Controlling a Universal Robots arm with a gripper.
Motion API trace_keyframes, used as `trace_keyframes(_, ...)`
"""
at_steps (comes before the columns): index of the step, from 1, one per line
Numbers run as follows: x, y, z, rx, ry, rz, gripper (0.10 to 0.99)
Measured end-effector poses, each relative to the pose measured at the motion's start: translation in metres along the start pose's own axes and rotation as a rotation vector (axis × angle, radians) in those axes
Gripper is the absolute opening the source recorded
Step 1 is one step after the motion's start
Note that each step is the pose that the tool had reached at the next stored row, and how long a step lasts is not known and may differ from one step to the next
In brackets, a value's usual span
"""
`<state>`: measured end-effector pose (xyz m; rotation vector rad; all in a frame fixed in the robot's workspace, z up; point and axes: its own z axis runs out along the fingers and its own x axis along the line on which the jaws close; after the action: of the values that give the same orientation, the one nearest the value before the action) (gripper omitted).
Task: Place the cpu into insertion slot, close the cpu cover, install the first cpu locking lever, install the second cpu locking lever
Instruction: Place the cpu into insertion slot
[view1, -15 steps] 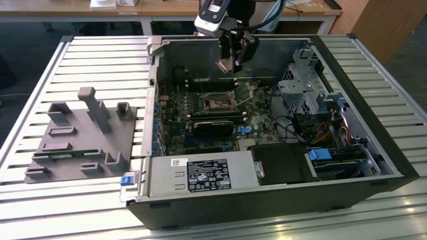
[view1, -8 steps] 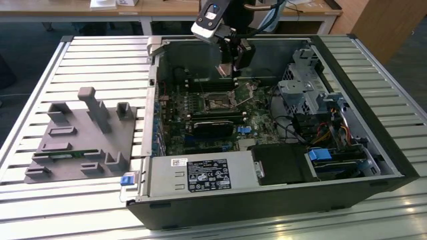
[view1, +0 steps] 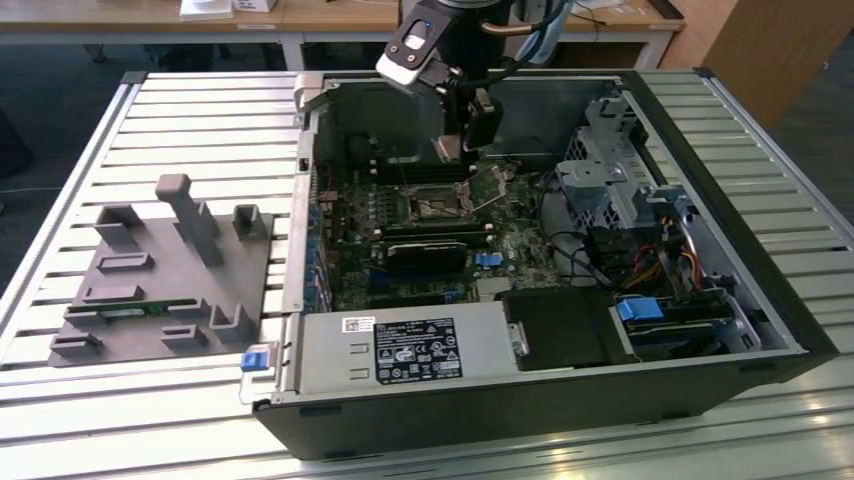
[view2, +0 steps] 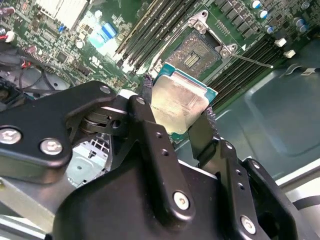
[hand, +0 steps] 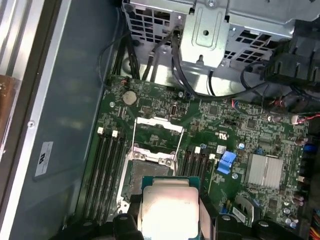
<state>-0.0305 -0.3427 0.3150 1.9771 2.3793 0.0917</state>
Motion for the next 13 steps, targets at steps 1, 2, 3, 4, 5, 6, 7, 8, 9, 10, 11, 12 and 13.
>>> trace_keyframes(1, 0.0, -0.0001, 0.0013, 0.001, -0.0002, 0.004, 0.537)
trace_keyframes(2, 0.0, -0.0002, 0.0025, 0.001, -0.0004, 0.007, 0.537)
trace_keyframes(3, 0.0, -0.0003, 0.0035, 0.001, -0.0005, 0.01, 0.537)
trace_keyframes(4, 0.0, -0.0004, 0.0043, 0.001, -0.0006, 0.011, 0.537)
trace_keyframes(5, 0.0, -0.0004, 0.005, 0.001, -0.0006, 0.011, 0.537)
trace_keyframes(6, 0.0, -0.0005, 0.0054, 0.001, -0.0007, 0.012, 0.537)
trace_keyframes(7, 0.0, -0.0005, 0.0059, 0.001, -0.0008, 0.013, 0.537)
trace_keyframes(8, 0.0, -0.0006, 0.0062, 0.001, -0.0009, 0.014, 0.537)
trace_keyframes(9, 0.0, -0.0006, 0.0066, 0.001, -0.0009, 0.014, 0.537)
trace_keyframes(10, 0.0, -0.0006, 0.0068, 0.001, -0.001, 0.014, 0.537)
trace_keyframes(11, 0.0, -0.0007, 0.0072, 0.001, -0.001, 0.015, 0.537)
trace_keyframes(12, 0.0, -0.0007, 0.0075, 0.001, -0.001, 0.015, 0.537)
trace_keyframes(13, 0.0, -0.0007, 0.0078, 0.001, -0.001, 0.015, 0.537)
